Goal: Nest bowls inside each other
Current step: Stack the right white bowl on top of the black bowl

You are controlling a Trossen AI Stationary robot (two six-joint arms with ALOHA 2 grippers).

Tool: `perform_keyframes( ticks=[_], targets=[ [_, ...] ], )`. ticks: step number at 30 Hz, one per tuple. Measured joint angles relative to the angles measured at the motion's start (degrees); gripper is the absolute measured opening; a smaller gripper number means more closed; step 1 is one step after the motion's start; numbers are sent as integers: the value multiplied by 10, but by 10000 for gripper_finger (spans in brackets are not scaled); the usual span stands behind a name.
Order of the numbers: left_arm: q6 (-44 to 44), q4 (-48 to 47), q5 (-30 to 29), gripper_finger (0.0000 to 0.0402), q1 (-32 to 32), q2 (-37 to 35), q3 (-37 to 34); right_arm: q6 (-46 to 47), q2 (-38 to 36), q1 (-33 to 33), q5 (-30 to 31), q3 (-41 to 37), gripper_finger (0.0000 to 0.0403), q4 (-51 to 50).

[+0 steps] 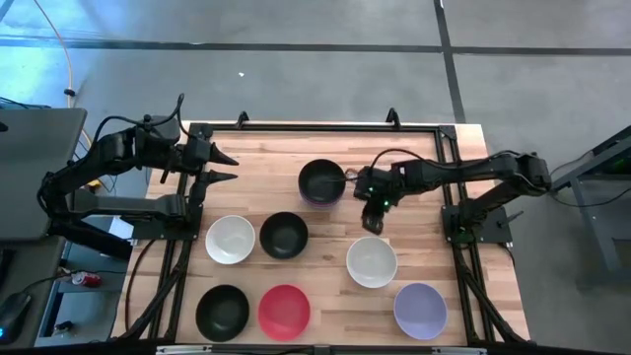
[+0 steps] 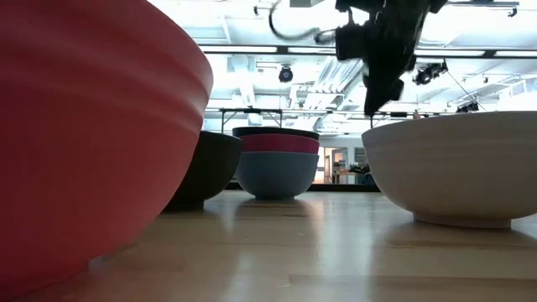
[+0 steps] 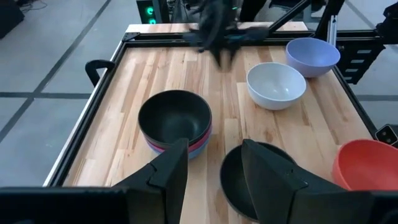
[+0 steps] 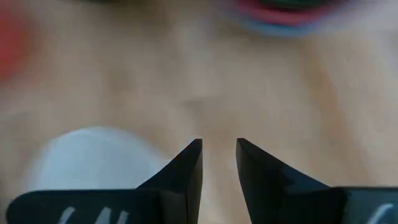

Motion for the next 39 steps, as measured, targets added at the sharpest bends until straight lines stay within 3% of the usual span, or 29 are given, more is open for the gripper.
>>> perform_keyframes(
  ticks=[2,6,8,14,19,23,27,32,39],
  targets=[
    [0,1,0,141,0,0,0,9,0,-15,-1,0,87,-25],
    [-2,4,0,141,0,0,0,-52,0,-38,-216,0,87,7],
    [-3,4,0,141,0,0,0,-55,0,-50,-289,0,87,48],
    [-9,4,0,141,0,0,0,-33,-21,-90,-338,0,87,114],
    [-9,4,0,141,0,0,0,-8,-49,-115,-335,0,87,179],
    [-9,4,0,141,0,0,0,17,-63,-123,-284,0,87,184],
    [-9,4,0,141,0,0,0,31,-69,-129,-224,0,87,77],
    [-9,4,0,141,0,0,0,40,-70,-89,-122,0,87,-74],
    [-8,3,0,141,0,0,0,70,-70,7,-64,0,87,-102]
  ],
)
